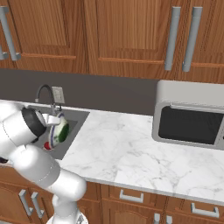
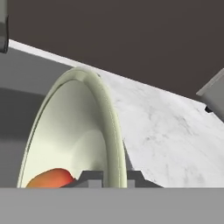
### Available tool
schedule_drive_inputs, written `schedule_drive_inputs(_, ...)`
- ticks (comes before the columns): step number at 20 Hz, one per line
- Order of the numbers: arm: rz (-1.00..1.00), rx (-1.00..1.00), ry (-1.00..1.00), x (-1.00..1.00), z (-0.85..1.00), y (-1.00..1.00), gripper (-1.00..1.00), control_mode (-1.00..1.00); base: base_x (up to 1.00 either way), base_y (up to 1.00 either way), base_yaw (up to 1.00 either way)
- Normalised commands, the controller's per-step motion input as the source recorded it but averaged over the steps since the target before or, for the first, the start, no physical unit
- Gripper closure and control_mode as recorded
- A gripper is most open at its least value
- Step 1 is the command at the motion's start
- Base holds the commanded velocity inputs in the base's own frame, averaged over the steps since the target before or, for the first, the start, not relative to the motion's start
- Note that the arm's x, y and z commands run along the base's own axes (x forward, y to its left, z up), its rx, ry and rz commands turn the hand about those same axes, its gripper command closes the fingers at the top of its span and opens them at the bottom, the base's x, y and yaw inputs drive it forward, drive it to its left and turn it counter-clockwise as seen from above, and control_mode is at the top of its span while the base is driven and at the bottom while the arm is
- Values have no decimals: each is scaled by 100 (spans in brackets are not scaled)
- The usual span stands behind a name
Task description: Dump the mango and tomato from the bowl so the bowl can be washed. Place the bowl in the sink after clearing the leftovers.
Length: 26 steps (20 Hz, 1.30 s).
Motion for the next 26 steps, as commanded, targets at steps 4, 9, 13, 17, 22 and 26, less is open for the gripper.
schedule_drive_inputs(4,0,-14,0,3,7,1,100,-100,0,0,0)
schedule_drive_inputs(9,0,-13,0,0,9,0,100,-100,0,0,0)
schedule_drive_inputs(13,0,-4,-1,-1,2,0,100,-100,0,0,0)
schedule_drive_inputs(17,3,-18,0,-8,-2,0,100,-100,0,0,0)
schedule_drive_inputs(22,1,-10,-1,0,10,1,100,-100,0,0,0)
schedule_drive_inputs(26,2,7,-10,-3,28,0,100,-100,0,0,0)
